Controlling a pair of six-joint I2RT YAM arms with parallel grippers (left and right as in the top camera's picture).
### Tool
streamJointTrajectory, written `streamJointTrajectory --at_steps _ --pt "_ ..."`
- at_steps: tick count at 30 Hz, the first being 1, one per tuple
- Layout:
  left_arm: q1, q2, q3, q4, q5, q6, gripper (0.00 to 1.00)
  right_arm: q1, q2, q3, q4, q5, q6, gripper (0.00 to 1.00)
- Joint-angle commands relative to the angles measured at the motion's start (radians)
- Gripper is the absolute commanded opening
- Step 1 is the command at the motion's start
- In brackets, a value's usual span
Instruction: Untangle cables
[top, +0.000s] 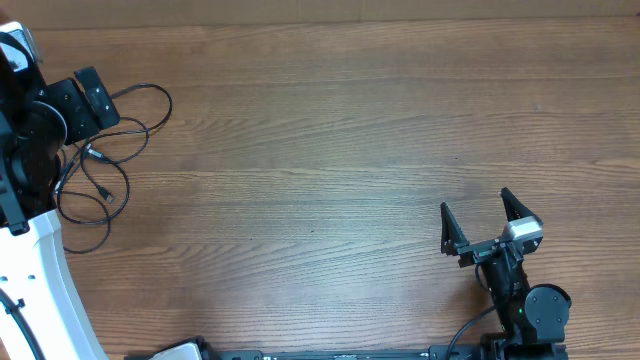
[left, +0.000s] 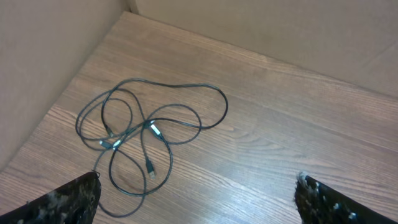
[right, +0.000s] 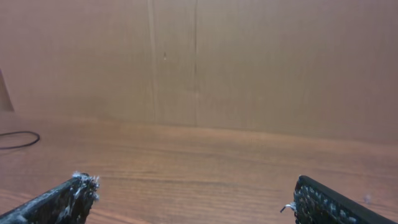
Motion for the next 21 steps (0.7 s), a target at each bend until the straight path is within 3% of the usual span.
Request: streamJointTrajectory --at_steps 1,5,21 --pt "-0.006 0.005 0.008 0.003 0.007 -0.021 1.00 -0.002 -0.032 -0.014 -0.025 0.011 -0.002 1.00" --pt "-0.006 0.005 0.008 0.003 0.007 -0.021 0.99 -0.002 -0.032 -0.014 -0.104 0.019 -0.002 1.00" --pt "-0.006 0.005 0.008 0.003 0.007 -0.021 1.00 -0.002 -0.031 -0.014 -0.102 0.025 -0.002 1.00"
